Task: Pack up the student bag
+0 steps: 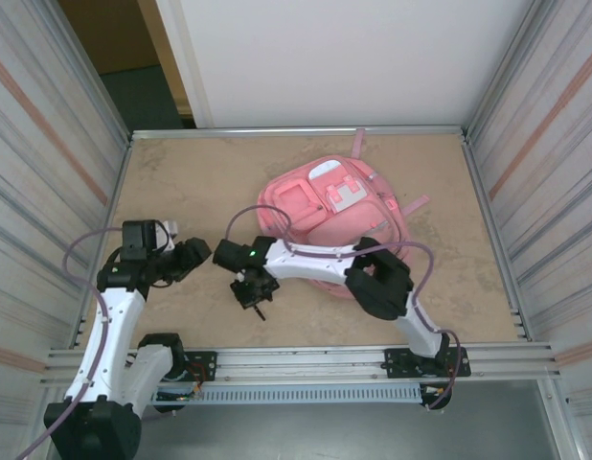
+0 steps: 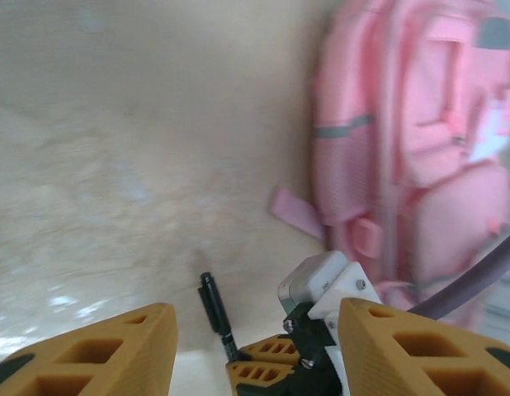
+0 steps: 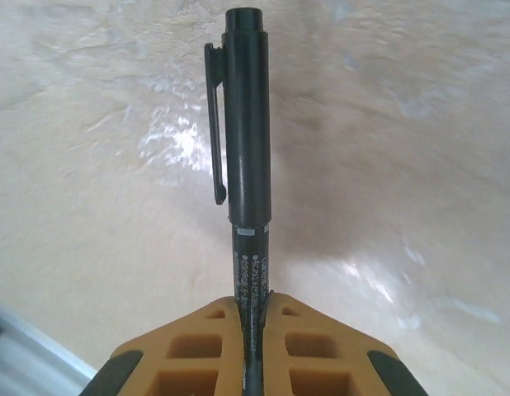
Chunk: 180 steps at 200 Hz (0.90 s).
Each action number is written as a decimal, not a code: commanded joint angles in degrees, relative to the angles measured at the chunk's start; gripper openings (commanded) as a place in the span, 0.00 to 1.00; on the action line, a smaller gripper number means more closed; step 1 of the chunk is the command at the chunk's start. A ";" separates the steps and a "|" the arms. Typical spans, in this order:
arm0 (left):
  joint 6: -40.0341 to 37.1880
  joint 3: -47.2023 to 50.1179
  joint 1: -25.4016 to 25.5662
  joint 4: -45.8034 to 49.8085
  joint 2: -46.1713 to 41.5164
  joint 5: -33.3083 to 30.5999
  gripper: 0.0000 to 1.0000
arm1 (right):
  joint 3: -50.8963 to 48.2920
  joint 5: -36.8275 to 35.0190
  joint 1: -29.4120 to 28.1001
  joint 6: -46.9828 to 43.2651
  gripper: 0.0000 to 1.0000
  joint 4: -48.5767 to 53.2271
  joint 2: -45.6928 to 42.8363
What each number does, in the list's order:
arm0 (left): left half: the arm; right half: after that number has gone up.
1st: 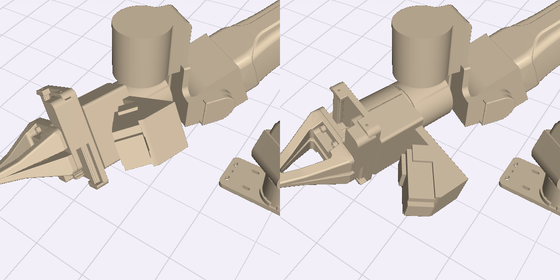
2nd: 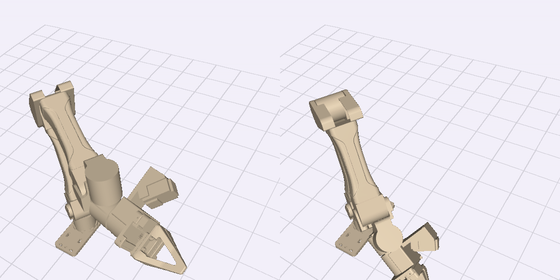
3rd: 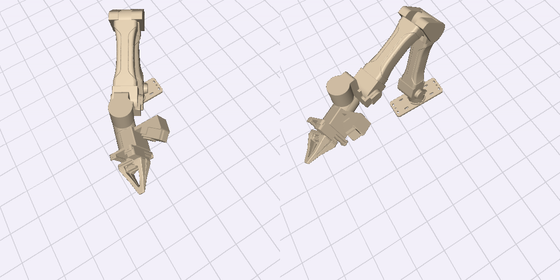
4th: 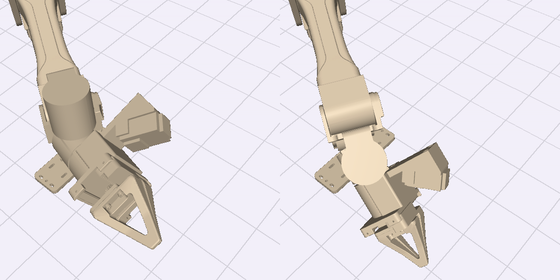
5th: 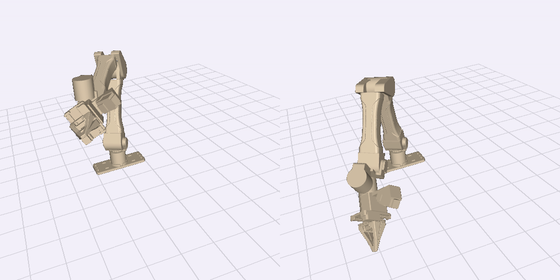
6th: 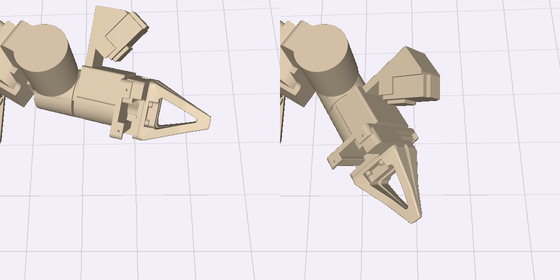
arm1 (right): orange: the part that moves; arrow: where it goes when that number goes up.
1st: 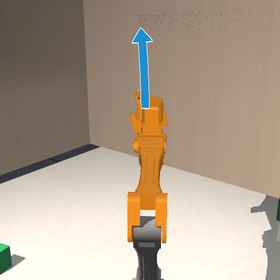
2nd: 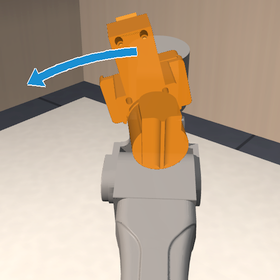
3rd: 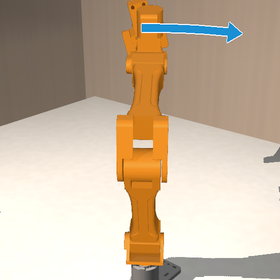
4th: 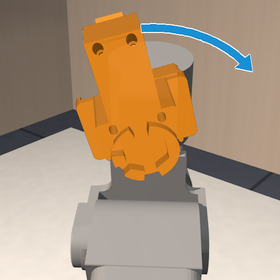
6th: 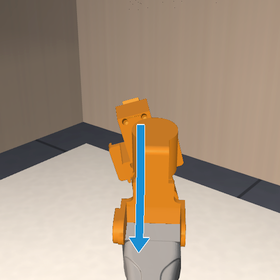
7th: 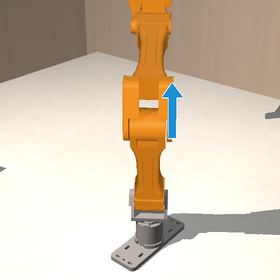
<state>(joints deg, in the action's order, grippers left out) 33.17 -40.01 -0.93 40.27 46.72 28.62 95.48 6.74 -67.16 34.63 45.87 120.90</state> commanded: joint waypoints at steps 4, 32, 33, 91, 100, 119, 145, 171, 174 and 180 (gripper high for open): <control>-0.45 1.62 1.39 -9.79 0.58 13.99 0.51 | -3.91 3.68 4.37 3.22 0.07 -3.57 -12.13; -1.90 -1.13 11.95 -14.96 2.78 12.10 0.56 | -12.58 2.49 10.58 4.91 0.07 -3.84 -24.55; -2.15 -1.35 12.55 -15.00 2.90 11.56 0.56 | -12.90 2.40 10.83 4.96 0.07 -3.85 -25.00; -14.27 -12.78 45.33 -19.44 17.76 -14.78 0.54 | -29.33 -1.59 28.27 8.32 0.06 -2.57 -53.70; -16.98 -15.00 48.32 -20.08 21.51 -17.62 0.53 | -30.89 -1.61 31.94 8.38 0.05 -1.58 -57.79; -22.59 -21.12 53.85 -19.41 30.29 -24.87 0.51 | -34.02 -1.85 39.84 8.32 0.05 0.56 -66.92; -34.54 -32.42 61.92 -15.35 43.72 -36.61 0.58 | -36.58 0.70 50.19 6.57 0.06 3.81 -75.71; -37.54 -42.60 63.51 -11.98 54.88 -36.30 0.61 | -38.46 2.69 57.68 4.80 0.05 7.75 -81.33; -37.56 -43.19 63.55 -11.98 55.89 -36.36 0.61 | -38.72 2.99 58.41 4.64 0.05 7.87 -81.88; -37.52 -44.68 63.59 -11.84 57.47 -36.72 0.61 | -39.27 3.74 59.75 4.26 0.05 8.20 -82.85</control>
<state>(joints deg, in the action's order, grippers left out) 2.00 -78.91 62.67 24.53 99.11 -2.50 58.52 7.33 -11.60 41.30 49.08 40.95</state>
